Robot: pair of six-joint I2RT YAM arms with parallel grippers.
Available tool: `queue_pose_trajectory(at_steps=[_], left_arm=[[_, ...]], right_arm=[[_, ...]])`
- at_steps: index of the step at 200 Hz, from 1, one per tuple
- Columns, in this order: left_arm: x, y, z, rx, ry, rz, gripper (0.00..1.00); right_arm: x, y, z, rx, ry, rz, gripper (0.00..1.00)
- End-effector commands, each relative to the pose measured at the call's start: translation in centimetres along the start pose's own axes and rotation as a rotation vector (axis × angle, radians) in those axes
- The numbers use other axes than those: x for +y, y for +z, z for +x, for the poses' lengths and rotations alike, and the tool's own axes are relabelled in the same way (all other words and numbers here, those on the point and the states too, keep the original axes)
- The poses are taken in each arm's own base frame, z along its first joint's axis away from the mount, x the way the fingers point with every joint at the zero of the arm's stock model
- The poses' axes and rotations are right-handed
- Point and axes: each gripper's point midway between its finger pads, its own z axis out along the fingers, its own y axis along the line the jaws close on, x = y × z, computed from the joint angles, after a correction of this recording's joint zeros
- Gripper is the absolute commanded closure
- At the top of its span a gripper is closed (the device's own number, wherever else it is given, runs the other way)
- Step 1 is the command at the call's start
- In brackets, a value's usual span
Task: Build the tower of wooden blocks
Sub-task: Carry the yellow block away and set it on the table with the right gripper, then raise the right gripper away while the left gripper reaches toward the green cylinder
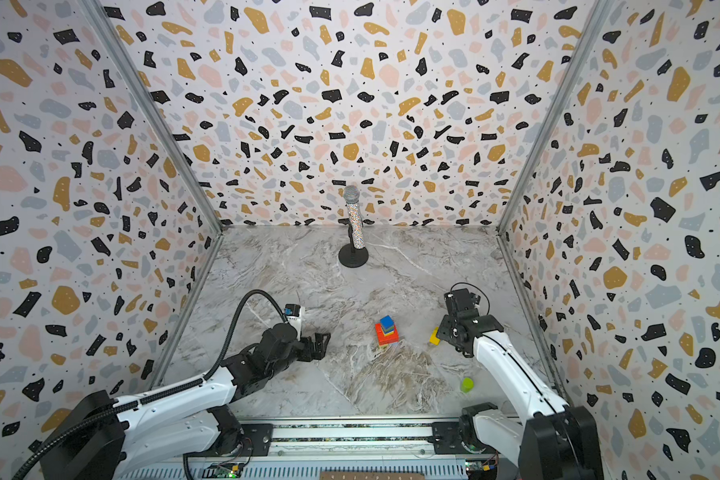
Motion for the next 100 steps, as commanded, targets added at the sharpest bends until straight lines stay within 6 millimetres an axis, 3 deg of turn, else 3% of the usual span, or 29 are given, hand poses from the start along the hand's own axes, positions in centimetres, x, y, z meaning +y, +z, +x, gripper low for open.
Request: queue_pose_trajectory(at_steps=[1, 36, 65, 100], left_arm=[[-1.2, 0.1, -0.8, -0.033, -0.021, 0.064, 0.0], [-1.5, 0.4, 0.0, -0.004, -0.017, 0.084, 0.0], [-1.9, 0.4, 0.2, 0.003, -0.006, 0.094, 0.0], [-1.7, 0.1, -0.1, -0.011, 0.006, 0.075, 0.0]], right_arm=[[-4.3, 0.1, 3.6, 0.061, 0.202, 0.131, 0.35], [-5.4, 0.2, 5.0, 0.077, 0.318, 0.135, 0.38], [-5.5, 0.5, 5.3, 0.127, 0.282, 0.206, 0.39], [-5.4, 0.6, 5.5, 0.164, 0.199, 0.314, 0.31]])
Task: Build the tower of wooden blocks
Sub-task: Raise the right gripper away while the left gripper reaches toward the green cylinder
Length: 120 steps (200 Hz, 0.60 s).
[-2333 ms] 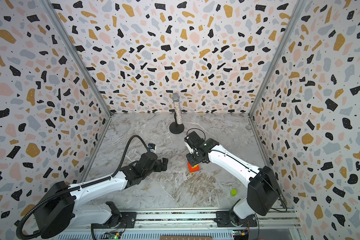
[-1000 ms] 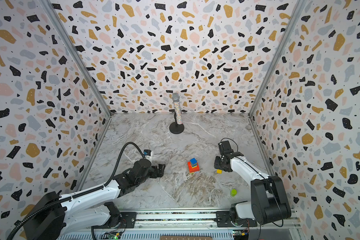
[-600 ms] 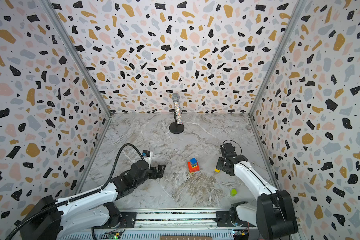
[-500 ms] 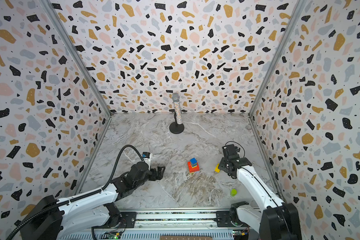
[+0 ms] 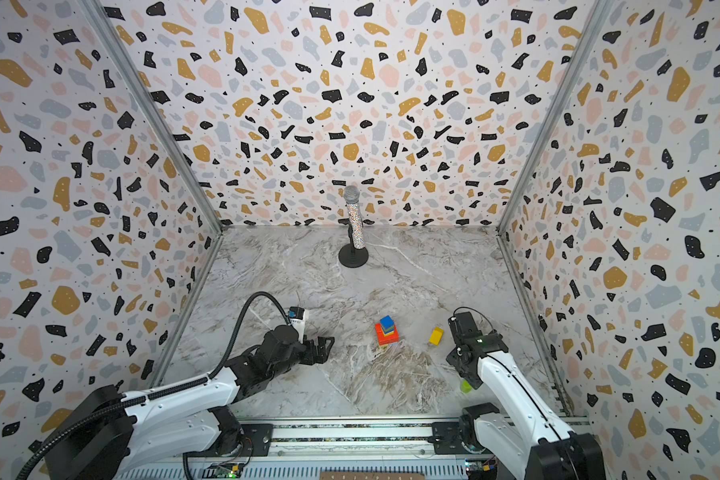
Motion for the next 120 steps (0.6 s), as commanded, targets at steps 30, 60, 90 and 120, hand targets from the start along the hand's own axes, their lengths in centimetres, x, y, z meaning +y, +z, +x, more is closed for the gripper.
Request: queue_pose_trajectory(at_steps=[30, 60, 90, 120], left_arm=[[-0.3, -0.5, -1.0, -0.042, 0.015, -0.001, 0.0], [-0.2, -0.5, -0.7, -0.039, 0.018, -0.005, 0.0], [-0.1, -0.4, -0.6, -0.035, 0.02, -0.008, 0.0], [-0.2, -0.3, -0.6, -0.032, 0.019, -0.009, 0.0]], right_arm=[[-0.4, -0.5, -0.2, 0.014, -0.03, 0.125, 0.28], [-0.1, -0.2, 0.4, 0.042, 0.011, 0.063, 0.27], [0.1, -0.4, 0.2, 0.034, 0.005, 0.046, 0.27], [1.1, -0.7, 0.2, 0.038, -0.009, -0.008, 0.27]])
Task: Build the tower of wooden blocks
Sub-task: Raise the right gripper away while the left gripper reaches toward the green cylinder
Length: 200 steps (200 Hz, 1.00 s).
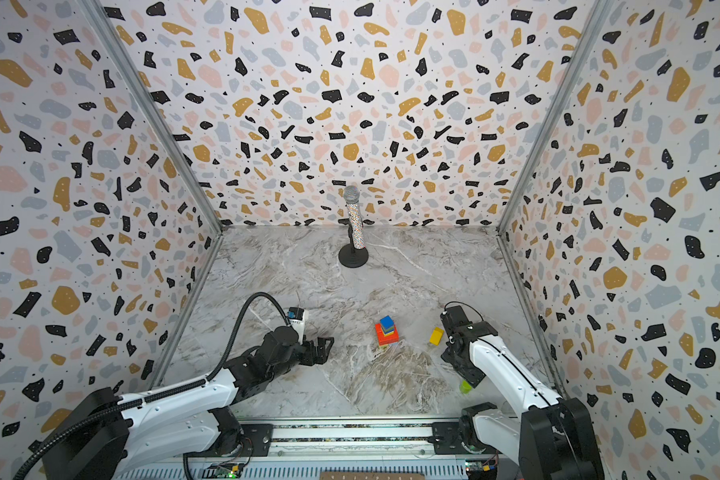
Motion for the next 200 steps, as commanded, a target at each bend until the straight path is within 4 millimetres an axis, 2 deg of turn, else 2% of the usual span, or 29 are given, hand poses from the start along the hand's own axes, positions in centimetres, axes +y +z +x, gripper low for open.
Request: queue_pose_trajectory(at_steps=[1, 31, 49, 67, 89, 104, 122, 139, 161, 182, 200], left_arm=[[-0.2, 0.0, -0.5, -0.021, 0.012, 0.003, 0.0], [0.0, 0.1, -0.5, -0.025, 0.012, -0.009, 0.0], [0.0, 0.1, -0.6, -0.027, 0.012, -0.01, 0.0], [-0.8, 0.0, -0.8, -0.027, 0.032, 0.029, 0.0], [-3.1, -0.5, -1.0, -0.016, 0.082, 0.126, 0.0], [-4.7, -0.9, -1.0, -0.005, 0.147, 0.126, 0.0], [-7.4, -1.7, -1.4, -0.014, 0.21, 0.154, 0.0], [-10.1, -2.5, -2.3, -0.033, 0.245, 0.215, 0.02], [-15.2, -3.2, -2.9, -0.025, 0.353, 0.333, 0.07], [-20.5, -2.5, -1.6, 0.045, 0.49, 0.451, 0.09], [-23.5, -1.1, 0.0, 0.098, 0.585, 0.504, 0.11]], right_arm=[[0.4, -0.4, 0.0, 0.007, -0.009, -0.026, 0.27], [2.2, -0.9, -0.3, 0.005, -0.031, -0.11, 0.27], [2.4, -1.7, -1.0, -0.016, -0.036, -0.103, 0.27], [3.4, -3.4, -3.2, -0.086, -0.025, -0.148, 0.27], [5.6, -5.3, -6.3, -0.135, -0.044, -0.267, 0.27], [6.5, -6.1, -8.4, -0.144, -0.055, -0.353, 0.26], [7.0, -7.3, -11.2, -0.175, -0.043, -0.479, 0.26], [6.6, -9.0, -14.1, -0.238, -0.015, -0.569, 0.26], [5.6, -10.5, -17.1, -0.264, 0.049, -0.654, 0.26], [5.7, -11.3, -18.6, -0.278, 0.08, -0.666, 0.24], [5.1, -11.5, -19.8, -0.288, 0.145, -0.698, 0.23]])
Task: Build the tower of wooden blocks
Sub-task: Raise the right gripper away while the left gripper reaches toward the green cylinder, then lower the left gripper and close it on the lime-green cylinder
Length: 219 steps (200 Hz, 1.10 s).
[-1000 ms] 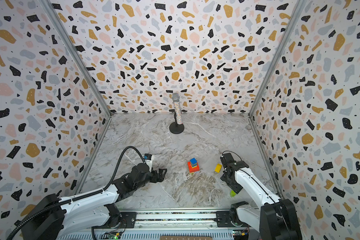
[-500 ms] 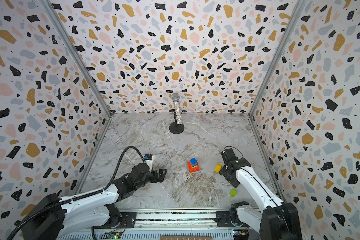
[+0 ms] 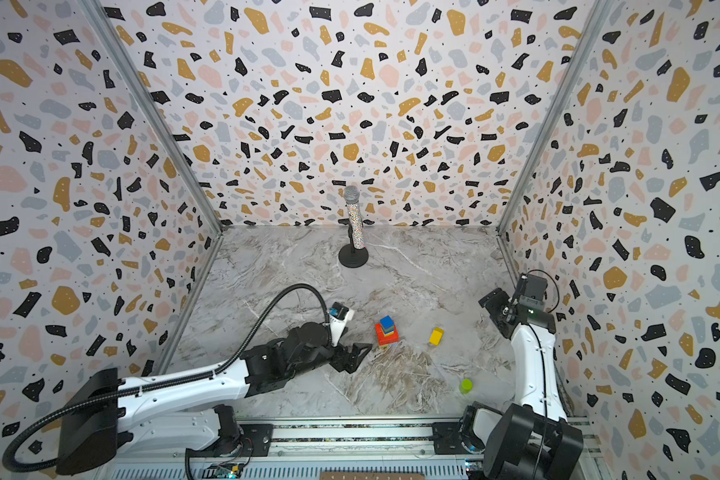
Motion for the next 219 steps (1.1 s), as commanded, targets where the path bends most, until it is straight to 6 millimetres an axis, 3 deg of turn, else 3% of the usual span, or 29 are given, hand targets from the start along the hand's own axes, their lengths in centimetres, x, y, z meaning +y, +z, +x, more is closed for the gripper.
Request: queue_pose_trajectory(at_steps=[1, 37, 97, 126, 219], left_arm=[[-3.7, 2.7, 0.7, 0.075, 0.158, 0.118, 0.11], [-6.4, 6.9, 0.1, 0.063, 0.2, 0.2, 0.14], [-11.6, 12.3, 1.9, 0.045, 0.368, 0.303, 0.17], [-12.2, 14.5, 2.6, 0.061, 0.396, 0.301, 0.23], [-16.4, 18.1, 3.6, 0.028, 0.456, 0.359, 0.24]], right_arm=[[1.5, -0.7, -1.7, -0.024, 0.014, -0.096, 0.23], [1.7, -0.5, -3.7, -0.077, 0.118, -0.198, 0.23], [2.1, -0.4, -6.3, -0.119, 0.14, -0.243, 0.24], [3.2, -0.9, -7.6, -0.133, 0.134, -0.266, 0.26], [5.6, -1.3, -9.6, -0.121, 0.086, -0.307, 0.29]])
